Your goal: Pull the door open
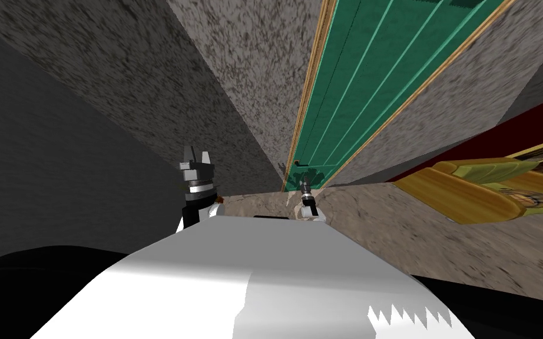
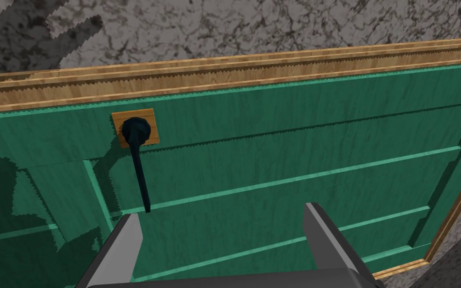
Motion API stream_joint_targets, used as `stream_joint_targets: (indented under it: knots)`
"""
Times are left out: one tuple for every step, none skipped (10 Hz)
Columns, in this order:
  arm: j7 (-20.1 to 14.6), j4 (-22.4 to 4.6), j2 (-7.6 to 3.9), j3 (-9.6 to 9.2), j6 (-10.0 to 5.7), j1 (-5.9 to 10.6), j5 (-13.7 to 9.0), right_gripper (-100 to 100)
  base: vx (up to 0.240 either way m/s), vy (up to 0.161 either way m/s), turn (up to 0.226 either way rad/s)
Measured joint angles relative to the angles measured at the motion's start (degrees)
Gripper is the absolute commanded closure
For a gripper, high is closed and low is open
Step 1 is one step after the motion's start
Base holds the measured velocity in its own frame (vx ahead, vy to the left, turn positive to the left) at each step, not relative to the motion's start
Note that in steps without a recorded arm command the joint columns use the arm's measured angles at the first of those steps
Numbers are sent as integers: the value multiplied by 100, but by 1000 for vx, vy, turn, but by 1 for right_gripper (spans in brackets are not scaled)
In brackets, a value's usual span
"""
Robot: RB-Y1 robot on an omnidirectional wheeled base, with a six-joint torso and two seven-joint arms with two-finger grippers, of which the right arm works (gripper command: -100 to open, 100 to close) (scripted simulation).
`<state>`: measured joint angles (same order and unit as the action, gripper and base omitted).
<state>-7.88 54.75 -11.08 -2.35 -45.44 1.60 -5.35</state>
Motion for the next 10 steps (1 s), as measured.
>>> stream_joint_targets:
  knots:
    - [-26,-204,-11,-14,-63,68,1,-100,70,-94,77]
    - [-54,-328,-31,-30,-92,100,1,-100,62,-91,74]
    - [-86,-554,-51,-42,-152,189,0,-100,62,-90,64]
    - [-119,-721,-73,-54,-193,255,-1,-100,75,-75,70]
    - [-143,-851,-86,-68,-210,301,-1,-100,77,-75,68]
    - [-161,-995,-95,-79,-233,357,-1,-100,62,-75,60]
    - [-184,-1189,-106,-89,-277,444,-3,-100,59,-61,58]
    - [-208,-1310,-122,-100,-301,487,-3,-100,73,-63,60]
    - [-226,-1461,-128,-112,-341,534,-2,-100,68,-67,67]
    - [-253,-1579,-147,-126,-374,565,-2,-100,68,-67,50]
